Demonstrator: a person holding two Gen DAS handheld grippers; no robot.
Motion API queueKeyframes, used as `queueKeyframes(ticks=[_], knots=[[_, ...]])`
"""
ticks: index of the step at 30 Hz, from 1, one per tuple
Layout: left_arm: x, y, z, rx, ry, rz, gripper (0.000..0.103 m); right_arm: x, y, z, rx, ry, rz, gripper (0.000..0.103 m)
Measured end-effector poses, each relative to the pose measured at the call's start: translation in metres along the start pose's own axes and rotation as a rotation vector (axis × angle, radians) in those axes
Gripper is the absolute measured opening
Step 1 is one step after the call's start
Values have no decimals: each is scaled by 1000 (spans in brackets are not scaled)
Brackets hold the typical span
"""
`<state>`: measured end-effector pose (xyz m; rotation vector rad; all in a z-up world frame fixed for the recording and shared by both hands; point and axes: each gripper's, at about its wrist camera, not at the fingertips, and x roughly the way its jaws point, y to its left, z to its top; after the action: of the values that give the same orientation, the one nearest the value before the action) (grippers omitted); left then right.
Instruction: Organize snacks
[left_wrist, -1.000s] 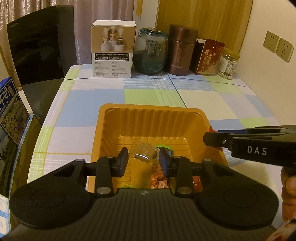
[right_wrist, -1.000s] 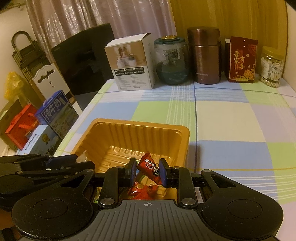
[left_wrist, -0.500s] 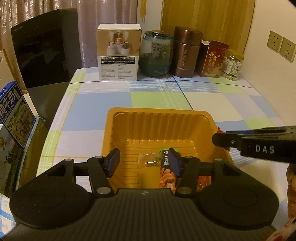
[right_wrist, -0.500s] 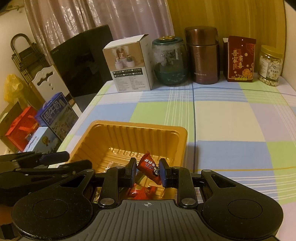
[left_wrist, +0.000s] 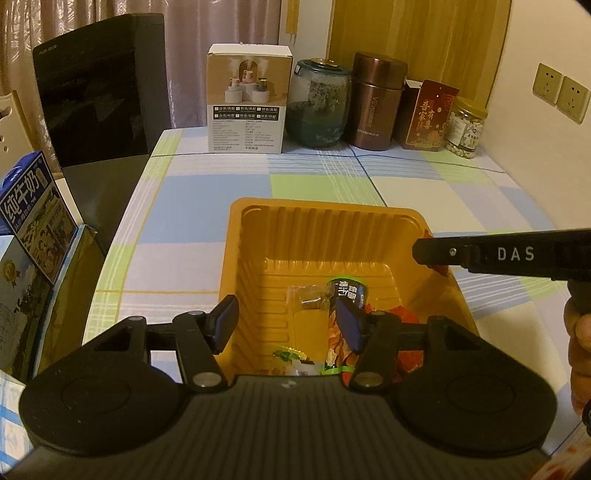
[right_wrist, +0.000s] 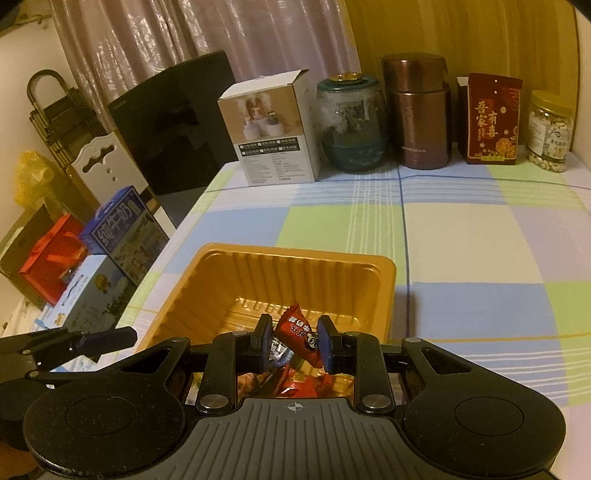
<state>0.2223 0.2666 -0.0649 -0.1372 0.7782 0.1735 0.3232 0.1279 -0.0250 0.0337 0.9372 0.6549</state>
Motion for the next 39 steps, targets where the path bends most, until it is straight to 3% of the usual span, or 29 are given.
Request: queueKeyframes(ticks=[7,10,11,12,13,29,34,39], knots=[[-1,2,-1,-7,-4,-1,56,2,7,2,-9,-4,11,27],[-2,2,-1,-5,-4,2,62,2,4,3,30,-18,69,29],[-3,2,-1,-4,-5,5,67,2,2,4,53,-21,92,41],[-3,2,-2,-4,-7,8,68,1,0,5,80,-28,104,62],[-4,3,-2,-5,-8,9,69,-1,-2,5,99,-39,103,68],[-51,-8,-23,-48,-36,28,96,-58,-25,-21,176,-53,-11,69],[-83,-12,-33,-77,-50,21,102,-89,-16,-37,180,-55,-16,69],[-117,-18,-42,-102,-66,34,103,-123,-4,-53,172,-60,-20,69]])
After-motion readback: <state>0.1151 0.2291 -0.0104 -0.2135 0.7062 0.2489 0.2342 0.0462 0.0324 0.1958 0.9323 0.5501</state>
